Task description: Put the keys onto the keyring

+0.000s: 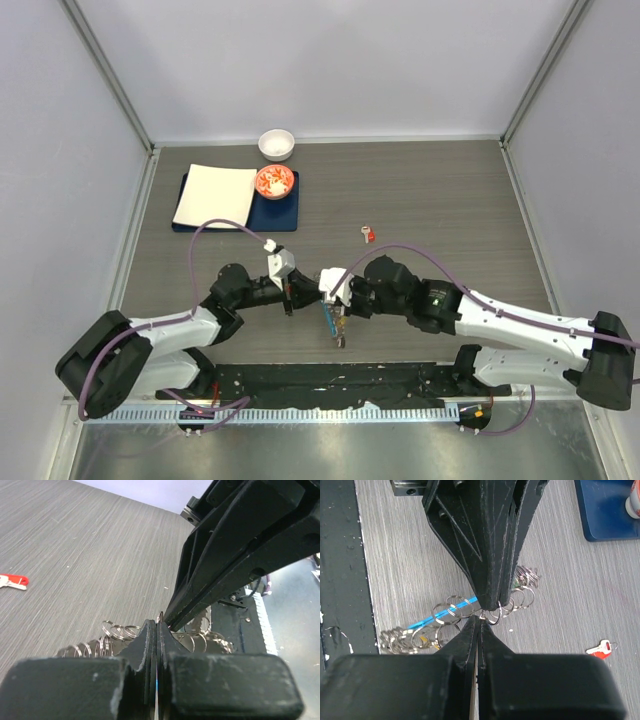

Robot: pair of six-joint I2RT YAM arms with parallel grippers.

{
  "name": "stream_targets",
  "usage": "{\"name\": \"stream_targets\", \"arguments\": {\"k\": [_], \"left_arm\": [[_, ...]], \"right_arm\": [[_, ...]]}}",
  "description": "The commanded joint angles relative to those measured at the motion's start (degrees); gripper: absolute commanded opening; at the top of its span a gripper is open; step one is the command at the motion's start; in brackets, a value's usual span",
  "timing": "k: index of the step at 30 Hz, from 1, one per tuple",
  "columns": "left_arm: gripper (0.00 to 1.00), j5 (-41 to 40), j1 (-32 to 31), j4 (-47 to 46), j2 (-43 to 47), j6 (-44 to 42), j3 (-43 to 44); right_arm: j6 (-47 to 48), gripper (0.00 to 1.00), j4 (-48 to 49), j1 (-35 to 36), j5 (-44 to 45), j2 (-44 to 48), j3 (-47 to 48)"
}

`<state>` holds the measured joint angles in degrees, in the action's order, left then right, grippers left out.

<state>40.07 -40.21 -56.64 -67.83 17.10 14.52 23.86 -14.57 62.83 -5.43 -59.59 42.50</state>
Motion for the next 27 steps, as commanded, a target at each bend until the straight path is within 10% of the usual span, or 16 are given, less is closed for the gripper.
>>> {"name": "stream_targets", "arguments": {"k": [1, 12, 21, 27], "left_arm": [[0.0, -6.7, 0.3, -1.5, 1.9, -3.5, 0.3], [0.55, -27.9, 0.3, 17.3, 15.1, -8.1, 0.9], [0.98, -67.5, 0.4, 51.0, 33.6, 9.1, 8.2], [1.0, -75.1, 0.2, 68.0, 39.3, 16.4, 15.0]], "right_arm": [[-0.6, 0.01, 5.2, 0.2, -0.6, -2.1, 0.6], [0.0, 0.01, 8.8, 0.1, 9.1, -7.8, 4.3], [1.1, 0.01, 17.2, -1.2, 10.4, -21.6, 13.6], [0.9, 0.01, 21.3, -3.1, 9.0, -27.8, 20.2]]}}
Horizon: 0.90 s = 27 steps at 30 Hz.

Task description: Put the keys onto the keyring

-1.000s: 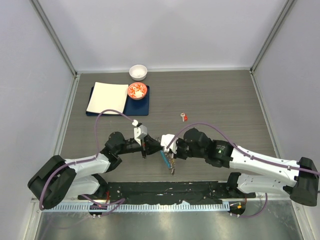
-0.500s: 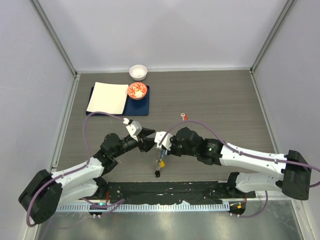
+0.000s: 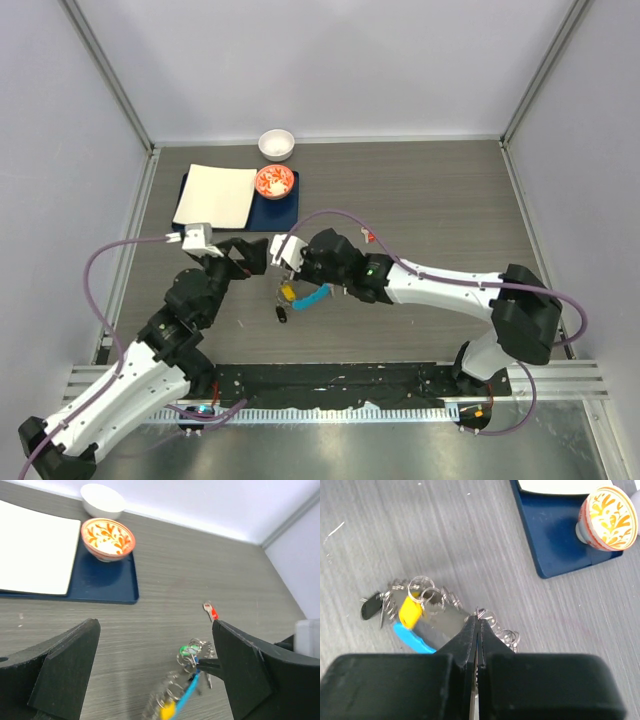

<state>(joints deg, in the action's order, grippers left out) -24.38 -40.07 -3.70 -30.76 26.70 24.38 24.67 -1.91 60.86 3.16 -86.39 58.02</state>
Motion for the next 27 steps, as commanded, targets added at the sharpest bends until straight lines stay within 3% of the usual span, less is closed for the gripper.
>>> {"name": "stream_targets", "arguments": {"k": [1, 8, 18, 24, 27], "left_arm": [[1.0, -11.5, 0.2, 16.9, 2.4, 7.8, 7.1], [1.0, -11.1, 0.1, 28.7, 4.3, 8.1, 13.4], [1.0, -8.1, 0.1, 34.1, 6.2, 4.2, 16.7], [1.0, -4.5, 0.2, 33.0, 4.0, 3.8, 15.1], [1.0, -3.0, 0.2, 32.4, 1.3, 4.1, 15.7]], "right_arm": [[-1.0, 0.01, 10.2, -1.9, 0.4, -1.2, 4.5], [-7.2, 0.01, 11.0, -2.8, -0.7, 2.4, -5.2], [-25.9, 0.01, 12.5, -3.6, 1.9, 10.4, -23.8], [-33.2, 0.04, 18.2, -7.1, 3.1, 7.4, -24.5], [-34.7, 0.01, 21.2, -10.0, 1.2, 4.2, -22.0]]}}
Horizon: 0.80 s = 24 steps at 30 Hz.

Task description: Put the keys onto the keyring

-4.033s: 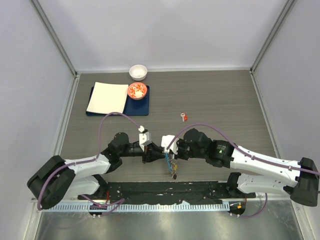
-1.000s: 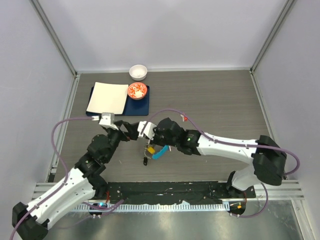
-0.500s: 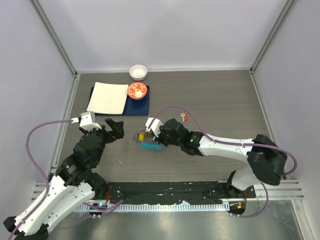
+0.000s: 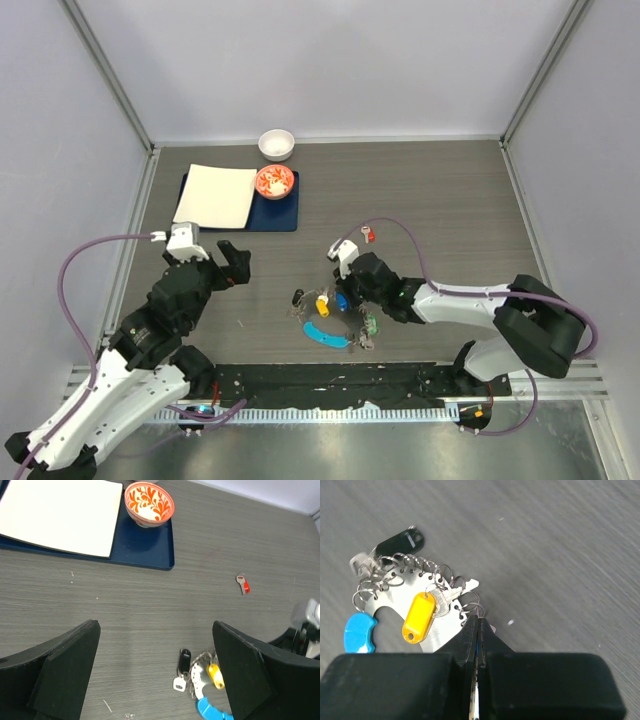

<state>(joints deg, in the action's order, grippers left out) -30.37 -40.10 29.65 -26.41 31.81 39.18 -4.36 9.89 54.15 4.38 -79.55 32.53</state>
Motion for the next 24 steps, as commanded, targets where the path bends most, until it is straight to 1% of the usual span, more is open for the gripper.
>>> {"name": "stream_targets", "arguments": {"k": [1, 2, 4, 5, 6, 8, 9, 11, 12, 14, 15, 17, 18, 20, 21, 22, 23, 24], "left_arm": [[1.0, 3.2, 0.2, -0.7, -3.8, -1.1, 1.3], [1.0, 3.2, 0.3, -0.6, -5.2, -1.1, 1.9], [1.0, 3.0, 0.3, 0.3, -6.5, -1.5, 3.5], [1.0, 2.9, 0.3, 0.6, -7.5, -1.8, 4.1], [1.0, 2.7, 0.2, 0.9, -7.9, -2.0, 4.5], [1.0, 2.6, 0.3, 1.6, -8.5, -2.8, 5.6], [1.0, 2.4, 0.2, 1.6, -8.8, -3.2, 5.9], [1.0, 1.7, 0.2, 1.4, -9.2, -4.3, 6.2], [1.0, 1.6, 0.2, 1.4, -9.8, -4.7, 6.3], [1.0, 1.2, 0.4, 1.2, -10.6, -4.9, 7.2], [1.0, 1.1, 0.6, 1.1, -11.1, -5.0, 7.4], [1.0, 2.0, 1.9, 1.3, -12.6, -5.0, 8.5], [1.0, 2.8, 2.6, 1.3, -13.0, -5.4, 8.8], [1.0, 4.3, 5.0, 1.6, -14.1, -5.7, 9.6], [1.0, 4.7, 6.1, 1.4, -14.4, -6.0, 10.0], [1.0, 5.5, 7.2, 1.0, -14.5, -6.1, 10.1], [1.0, 7.9, 10.2, 0.8, -14.9, -6.1, 10.2], [1.0, 9.5, 11.8, 0.5, -15.2, -6.0, 10.7]], "right_arm": [[-5.9, 0.01, 10.7, -5.7, -1.0, -5.0, 4.6], [-6.1, 0.01, 11.3, -6.8, -3.1, -6.7, 5.9], [-6.0, 0.01, 11.3, -8.6, -3.3, -9.9, 11.0], [-5.7, 0.01, 11.0, -8.8, -3.4, -13.1, 12.9], [-5.3, 0.01, 10.3, -8.9, -3.2, -14.4, 16.0], [-5.2, 0.05, 10.1, -8.9, -3.6, -17.2, 18.4], [-5.3, 0.12, 10.0, -8.9, -5.6, -17.8, 20.1], [-5.7, 0.23, 9.6, -9.0, -6.1, -18.1, 21.3], [-5.7, 0.35, 9.3, -9.1, -5.8, -17.8, 22.1], [-6.3, 0.46, 8.8, -10.1, -4.7, -16.9, 22.4], [-7.0, 0.55, 8.5, -10.9, -4.6, -15.6, 22.4], [-10.0, 0.62, 8.4, -12.8, -4.6, -13.8, 22.0], [-11.3, 0.68, 8.5, -15.5, -4.6, -11.4, 21.0], [-14.1, 0.75, 8.5, -18.5, -5.0, -8.8, 20.0], [-17.8, 0.81, 7.5, -21.1, -4.6, -7.1, 19.4], [-19.7, 0.83, 6.5, -22.6, -4.6, -4.2, 19.1], [-20.6, 0.85, 5.5, -23.8, -1.8, -2.4, 19.1], [-21.0, 0.87, 3.7, -25.7, -0.5, -0.7, 18.9]]}}
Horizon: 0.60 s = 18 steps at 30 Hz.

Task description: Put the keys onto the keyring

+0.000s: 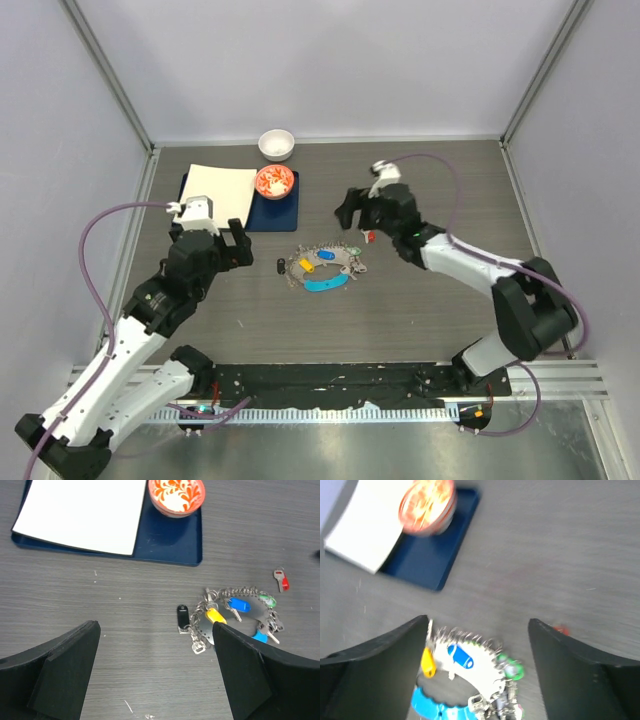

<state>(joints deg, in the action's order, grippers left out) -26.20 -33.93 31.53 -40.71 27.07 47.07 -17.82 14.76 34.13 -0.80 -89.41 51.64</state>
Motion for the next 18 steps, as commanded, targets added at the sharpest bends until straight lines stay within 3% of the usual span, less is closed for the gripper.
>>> {"name": "stream_targets", "arguments": {"k": [1, 2, 8, 12, 18], "left_arm": [[1.0, 7.3, 7.5, -1.9, -1.0, -0.9, 2.9], [1.0, 9.0, 11.2, -2.1, -1.6, -0.6, 3.1], [1.0, 19.6, 22.9, -2.7, -1.3, 0.9, 3.6], [1.0, 15.0, 23.4, -5.3, 4.7, -0.7, 0.7], [1.0, 6.7, 23.4, -6.9, 17.7, 0.4, -5.1]], "right_arm": [[-7.2, 0.94, -2.7, -6.0, 7.5, 13.1, -0.3], [-6.4, 1.0, -4.1, -6.1, 14.3, 15.2, -0.3], [0.2, 1.0, -11.1, -6.4, 37.6, 33.6, -5.9], [-0.2, 1.0, -20.1, -6.4, 46.7, 44.1, -6.2], [-1.7, 1.0, -28.0, -6.4, 51.3, 61.1, -7.9]]}}
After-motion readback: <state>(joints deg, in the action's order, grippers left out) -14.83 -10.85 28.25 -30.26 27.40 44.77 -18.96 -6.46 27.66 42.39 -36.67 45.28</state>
